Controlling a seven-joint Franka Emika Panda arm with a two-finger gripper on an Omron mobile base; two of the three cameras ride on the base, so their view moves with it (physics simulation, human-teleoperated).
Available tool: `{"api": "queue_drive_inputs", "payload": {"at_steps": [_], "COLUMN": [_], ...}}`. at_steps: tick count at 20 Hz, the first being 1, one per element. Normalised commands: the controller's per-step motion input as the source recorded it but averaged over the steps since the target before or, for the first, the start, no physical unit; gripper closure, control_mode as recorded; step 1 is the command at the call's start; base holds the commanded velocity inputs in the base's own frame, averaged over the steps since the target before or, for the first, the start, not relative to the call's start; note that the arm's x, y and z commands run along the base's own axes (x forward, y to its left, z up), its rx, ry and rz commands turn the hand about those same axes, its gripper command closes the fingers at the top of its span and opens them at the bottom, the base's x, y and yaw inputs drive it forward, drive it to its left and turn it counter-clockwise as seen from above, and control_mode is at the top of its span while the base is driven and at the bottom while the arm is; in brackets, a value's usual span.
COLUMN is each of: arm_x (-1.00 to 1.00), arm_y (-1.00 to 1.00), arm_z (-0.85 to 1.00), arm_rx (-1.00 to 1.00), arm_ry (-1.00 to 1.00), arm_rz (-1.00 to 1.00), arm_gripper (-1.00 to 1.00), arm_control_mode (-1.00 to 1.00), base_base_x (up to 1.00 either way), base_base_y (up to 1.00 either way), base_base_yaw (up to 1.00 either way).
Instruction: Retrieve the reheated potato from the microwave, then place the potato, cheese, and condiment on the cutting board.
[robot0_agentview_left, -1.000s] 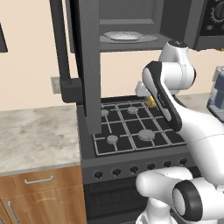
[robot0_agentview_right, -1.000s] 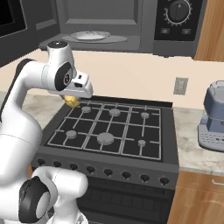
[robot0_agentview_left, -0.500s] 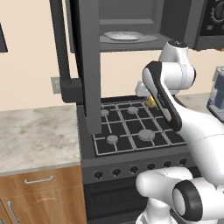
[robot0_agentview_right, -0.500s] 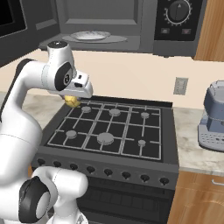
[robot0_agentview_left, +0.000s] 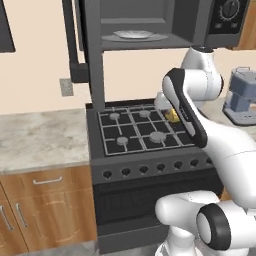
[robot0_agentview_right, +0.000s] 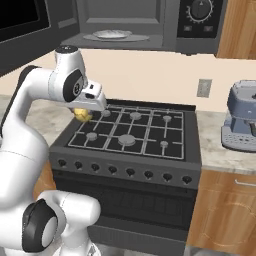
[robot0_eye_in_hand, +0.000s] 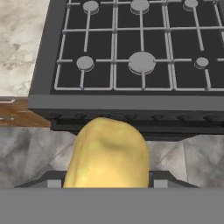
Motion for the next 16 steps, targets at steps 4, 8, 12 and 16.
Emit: {"api": "queue_drive_inputs", "payload": {"at_steps": [4, 8, 12, 16], "arm_x": [0.0, 0.0, 0.0, 0.0], "arm_y": [0.0, 0.0, 0.0, 0.0], "arm_z": [0.0, 0.0, 0.0, 0.0], "arm_rx": [0.0, 0.0, 0.0, 0.0], "arm_ry": [0.0, 0.0, 0.0, 0.0], "arm_rz": [0.0, 0.0, 0.0, 0.0], "arm_gripper": [1.0, 1.0, 1.0, 1.0], "arm_control_mode": [1.0, 1.0, 1.0, 1.0], "base_base_x": [-0.34, -0.09, 0.0, 0.05], "base_base_y": [-0.19, -0.29, -0.53, -0.73], "base_base_yaw": [0.0, 0.0, -0.07, -0.08]}}
